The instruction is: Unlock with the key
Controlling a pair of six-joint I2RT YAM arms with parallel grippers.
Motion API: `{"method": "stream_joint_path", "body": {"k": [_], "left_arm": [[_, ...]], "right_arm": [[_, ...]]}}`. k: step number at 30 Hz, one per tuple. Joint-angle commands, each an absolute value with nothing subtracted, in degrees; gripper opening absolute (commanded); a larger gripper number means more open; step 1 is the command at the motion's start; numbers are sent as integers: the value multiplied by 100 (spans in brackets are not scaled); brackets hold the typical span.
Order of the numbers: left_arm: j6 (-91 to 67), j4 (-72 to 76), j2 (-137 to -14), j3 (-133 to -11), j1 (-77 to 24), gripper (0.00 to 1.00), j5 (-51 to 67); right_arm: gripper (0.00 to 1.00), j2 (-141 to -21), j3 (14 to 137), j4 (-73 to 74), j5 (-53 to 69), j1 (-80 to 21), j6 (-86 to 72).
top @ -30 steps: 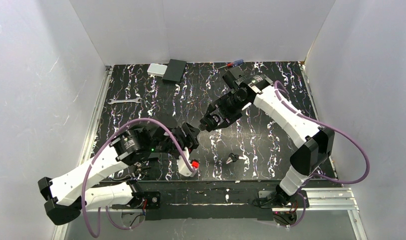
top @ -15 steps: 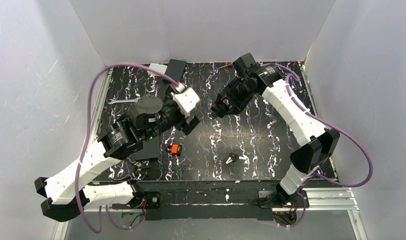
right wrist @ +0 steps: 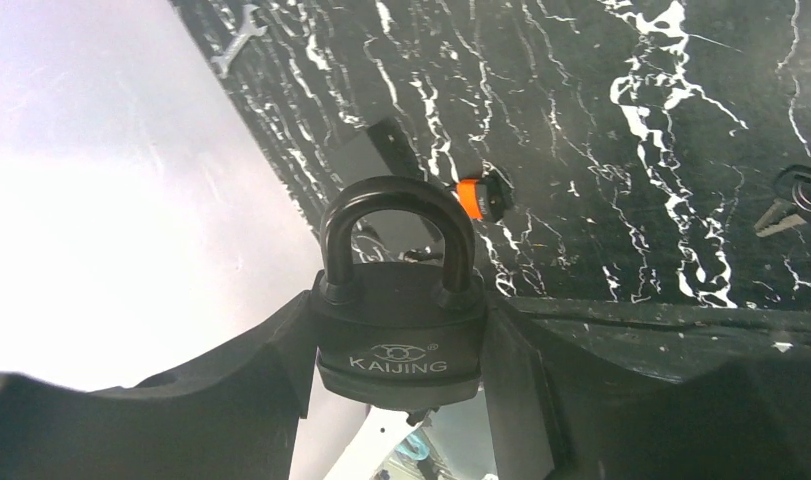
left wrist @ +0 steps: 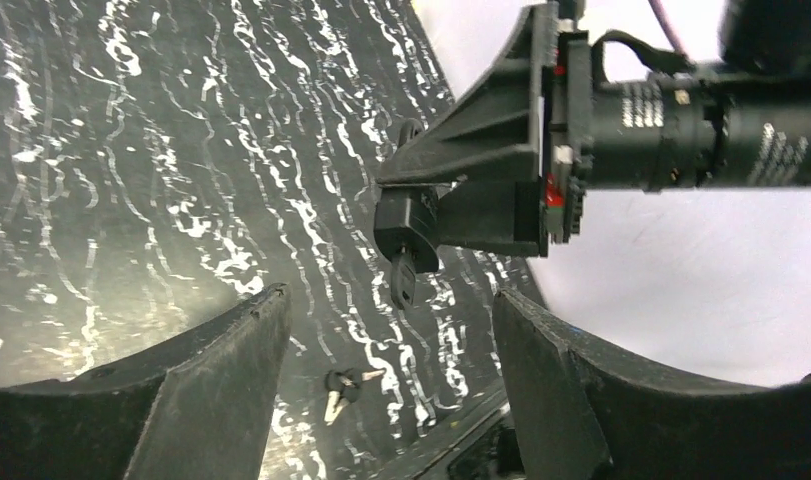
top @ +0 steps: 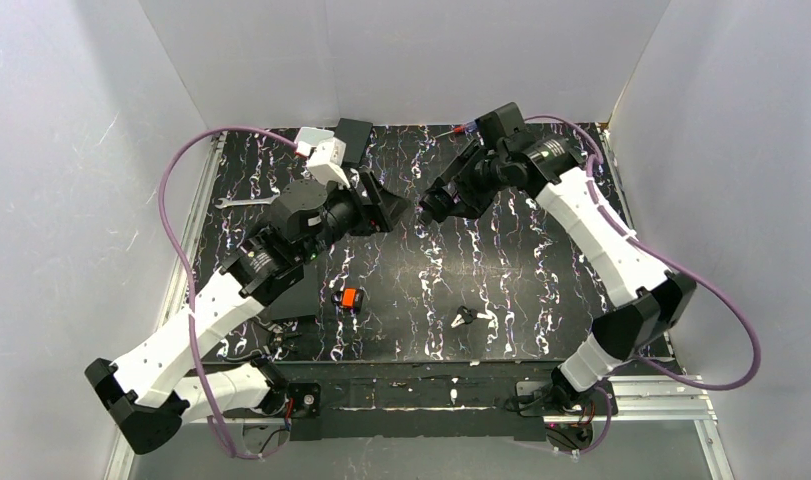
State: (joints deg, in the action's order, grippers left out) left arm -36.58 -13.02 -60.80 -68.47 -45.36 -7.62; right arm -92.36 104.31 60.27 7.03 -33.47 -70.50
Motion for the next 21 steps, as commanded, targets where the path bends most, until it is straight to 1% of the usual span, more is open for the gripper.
{"method": "stream_joint_path", "body": {"k": [1,7,12,18,21], "left_arm": [[-4421,-389,-6221,-6733,-4421,70,-235],[-4512,172,-6508,-6684,-4421,68,-7],[-4406,158,-6764,-6919,-4341,65,411],[-4283,35,-6957,-7215,-4271,62,738],[-4269,35,-6975,-7226,-4250,61,718]], "right_arm": [[1,-8554,10330,5130,823,-3366,-7230],[1,-8488,10317,5001,982,-3364,-7195],[1,-8269,10278,4472,1165,-3375,-6832],[1,-8091,10116,4295,1417,-3375,-6342],[1,-8071,10094,4281,1540,-3374,-6152]]}}
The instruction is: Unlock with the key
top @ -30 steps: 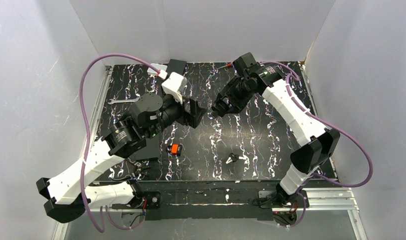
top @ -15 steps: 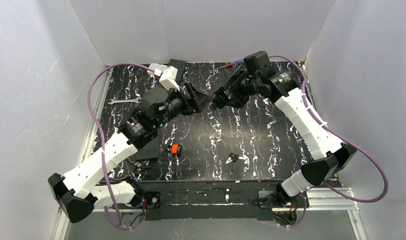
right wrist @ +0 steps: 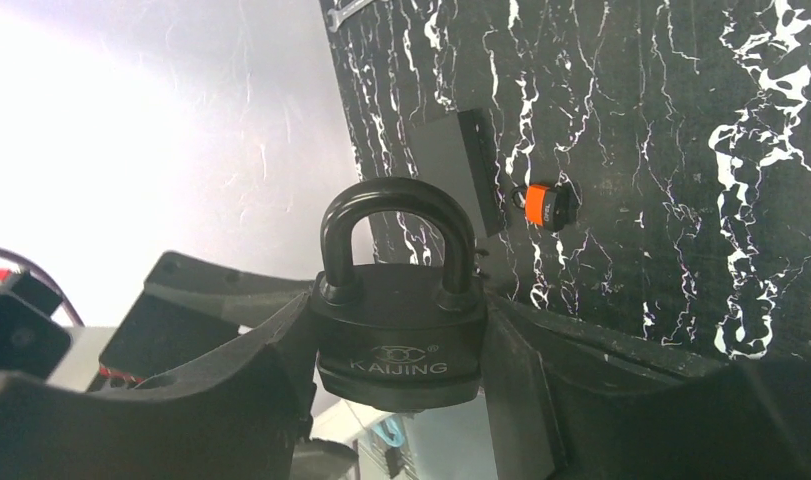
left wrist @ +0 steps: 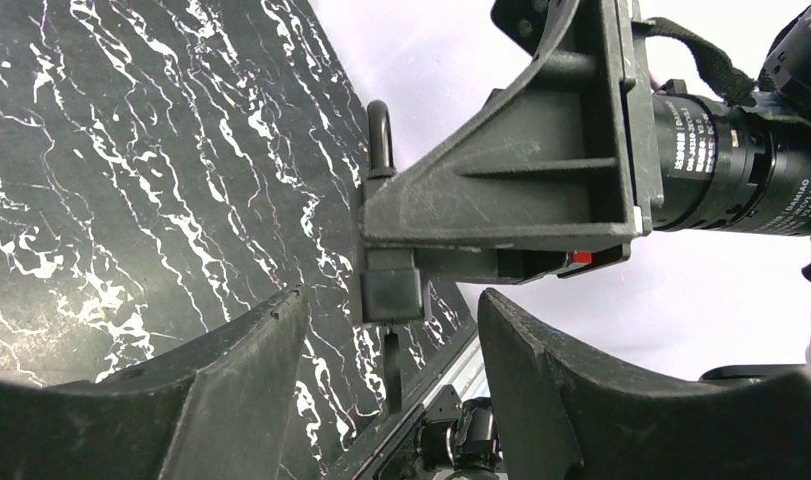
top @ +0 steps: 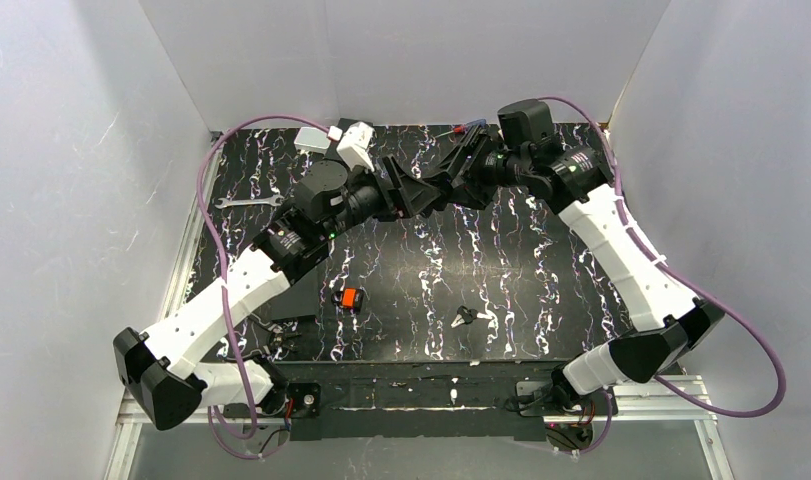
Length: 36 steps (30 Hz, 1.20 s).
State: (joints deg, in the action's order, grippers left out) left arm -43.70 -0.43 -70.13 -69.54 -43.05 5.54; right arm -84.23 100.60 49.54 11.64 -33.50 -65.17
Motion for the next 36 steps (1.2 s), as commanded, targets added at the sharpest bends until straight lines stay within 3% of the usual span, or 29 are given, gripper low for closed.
{"method": "stream_joint_path", "body": {"k": [1,13,17,18,19,22,24,28,29,36], "left_arm": [[-4271,35,-6971,-7223,-4251,60,674],[-4393,210,-7503,-7416,-4245,49,765],[-4399,173,-7659,-7511,-4238,30,839],[-4408,198,-7678,-7498,-4243,20,851],[-4419,240,-7690,-7488,-4240,3,859],[-4498,300,-7672,-7475,-4244,0,821],[-4560,331,-7617,-7479,-4243,0,769],[-4732,435,-7407,-7467,-4241,0,678],[-4784,507,-7347,-7443,-4245,0,676],[-4692,1007,-6935,-7197,-4240,0,935]], "right_arm": [[1,-8062,10091,4292,1565,-3373,-6116],[1,-8024,10015,3967,1994,-3384,-6070],[1,-8024,9986,3857,2091,-3384,-6085],[1,-8020,9974,3813,2122,-3384,-6090],[1,-8005,9937,3736,2157,-3384,-6090],[1,-7767,9566,3122,2183,-3384,-6088],[24,-7477,9163,2492,2029,-3384,-6036],[90,-7043,8694,1799,1626,-3379,-5739],[97,-6981,8633,1720,1567,-3376,-5694],[98,-6994,8929,2267,837,-3361,-5583]]}}
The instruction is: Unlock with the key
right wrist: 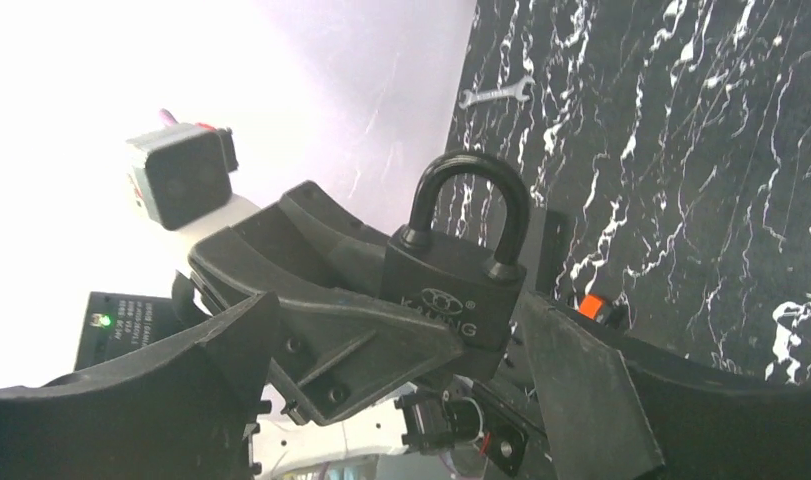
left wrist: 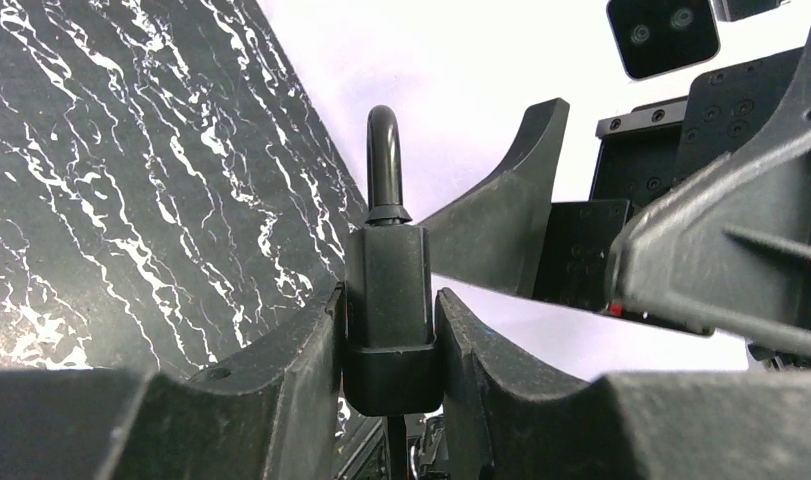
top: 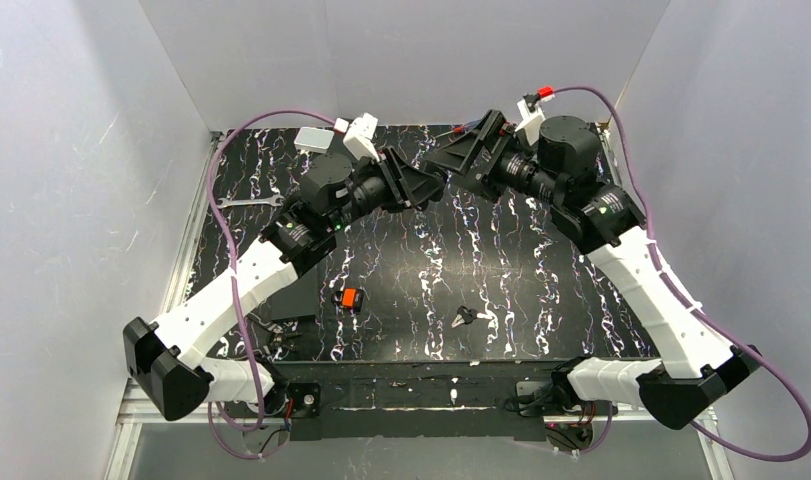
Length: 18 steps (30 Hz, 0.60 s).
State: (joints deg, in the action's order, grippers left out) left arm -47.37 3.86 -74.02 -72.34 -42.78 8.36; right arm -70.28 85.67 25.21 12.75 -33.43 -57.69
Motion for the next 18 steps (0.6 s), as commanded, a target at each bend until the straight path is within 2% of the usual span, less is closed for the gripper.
{"method": "stream_joint_path", "body": {"k": [1,7,12,18], "left_arm": [[-4658,1015,-6924,-7180,-4243,0,993],[-4277,1068,-6892,-7160,-4247,0,1303],[-3922,1063,-6918,-7171,-4247,0,1382],[-3647,1063,-7059,-7224,-4261,0,1350]], "right_arm": [[98,-7034,9015,2349,786,-3366,-5581],[98,-7407,9503,3061,548,-3366,-5646],[80,-7565,9662,3375,383,-3362,-5699],[74,-7824,9910,3955,370,-3373,-5704]]}}
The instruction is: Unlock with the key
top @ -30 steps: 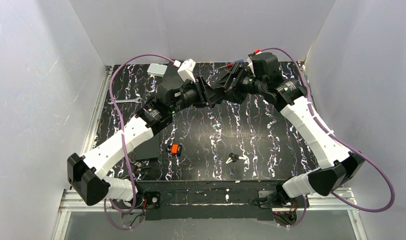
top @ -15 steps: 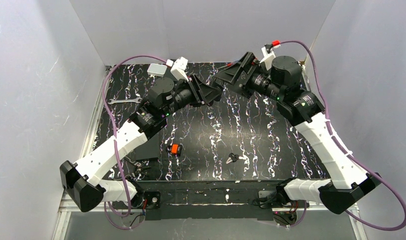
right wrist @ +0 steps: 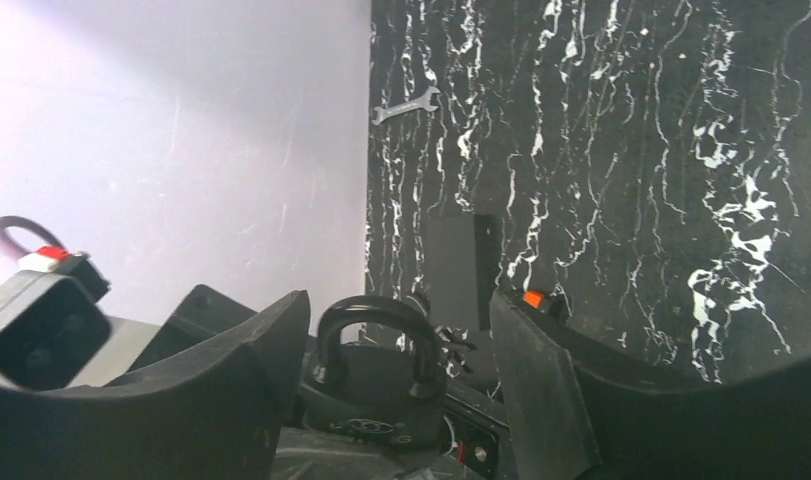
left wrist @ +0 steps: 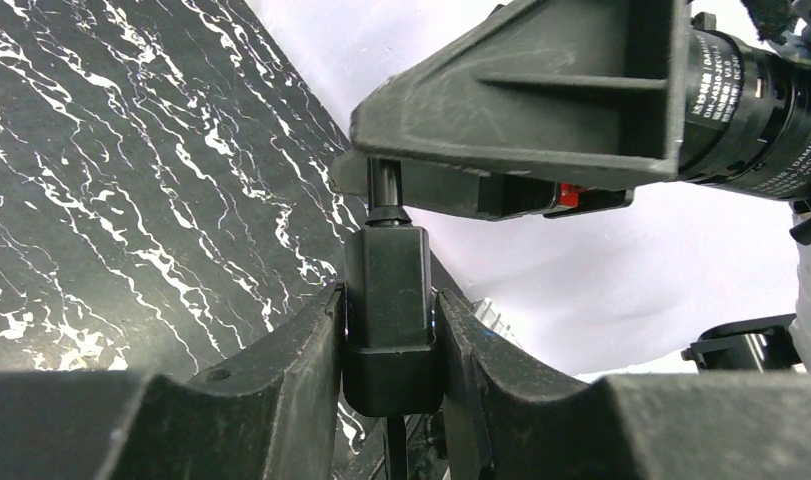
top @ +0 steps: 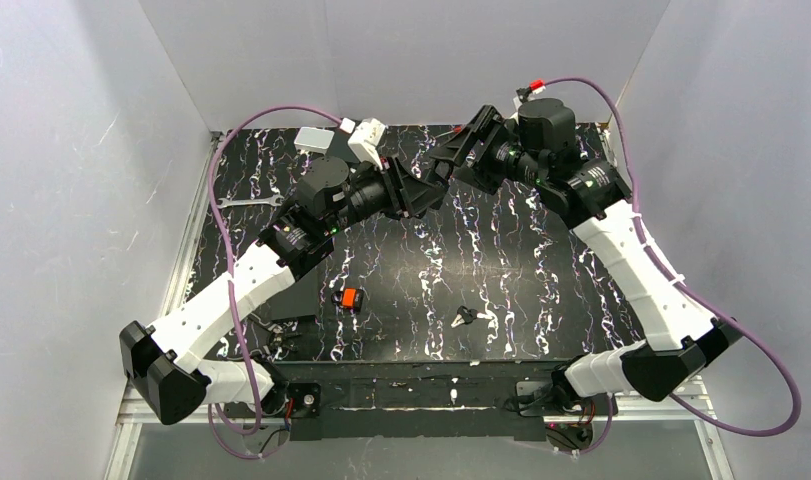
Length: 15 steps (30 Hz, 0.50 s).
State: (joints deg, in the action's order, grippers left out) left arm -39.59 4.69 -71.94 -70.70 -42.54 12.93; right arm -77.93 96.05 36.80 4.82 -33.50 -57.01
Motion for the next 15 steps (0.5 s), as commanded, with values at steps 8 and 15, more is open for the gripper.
{"method": "stream_joint_path", "body": {"k": [8,15], "left_arm": [[-3440,1064,-7349,-7407,-4323,0,1295],[-3337,1063,-7559,-7543,-4376,0,1215]], "right_arm": [[54,-7910,9783,3799,555,-3443,-5845],[59,-8031,9816,3836,686,-3522,-5871]]}}
